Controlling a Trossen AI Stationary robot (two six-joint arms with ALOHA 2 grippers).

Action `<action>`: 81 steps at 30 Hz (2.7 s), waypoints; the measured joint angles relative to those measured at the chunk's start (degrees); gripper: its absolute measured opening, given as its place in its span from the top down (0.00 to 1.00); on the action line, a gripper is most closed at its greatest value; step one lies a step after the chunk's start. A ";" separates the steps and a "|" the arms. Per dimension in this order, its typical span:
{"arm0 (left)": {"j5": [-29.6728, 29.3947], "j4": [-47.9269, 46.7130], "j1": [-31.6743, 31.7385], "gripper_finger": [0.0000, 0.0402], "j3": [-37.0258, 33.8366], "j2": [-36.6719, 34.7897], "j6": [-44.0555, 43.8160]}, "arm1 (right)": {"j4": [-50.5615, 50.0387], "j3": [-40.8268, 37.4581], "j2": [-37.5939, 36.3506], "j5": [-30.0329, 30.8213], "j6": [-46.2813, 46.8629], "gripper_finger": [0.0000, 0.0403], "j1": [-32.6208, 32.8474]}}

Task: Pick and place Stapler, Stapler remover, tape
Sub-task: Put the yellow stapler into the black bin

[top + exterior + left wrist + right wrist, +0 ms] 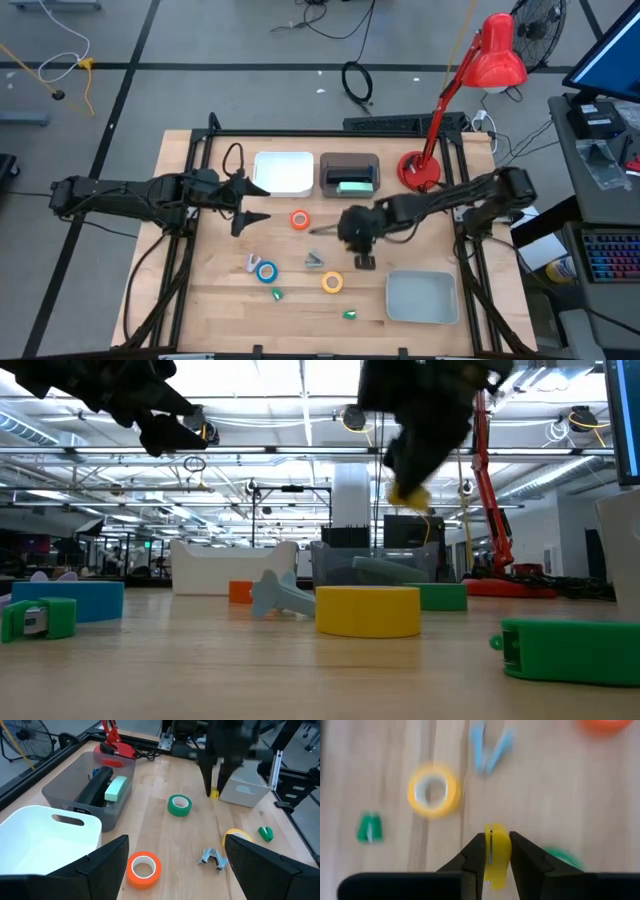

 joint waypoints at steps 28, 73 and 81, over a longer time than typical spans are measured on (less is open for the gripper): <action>-2.71 3.34 0.01 0.17 0.00 -0.02 -2.76 | 7.73 0.11 -6.34 12.04 -25.77 0.85 -33.13; -13.41 3.35 0.07 0.17 0.00 -0.01 -5.80 | -7.12 0.07 4.54 7.40 -30.62 0.85 -32.31; -14.53 3.33 0.07 0.17 0.00 -0.02 -5.67 | -7.10 0.07 4.55 7.43 -30.32 0.85 -32.37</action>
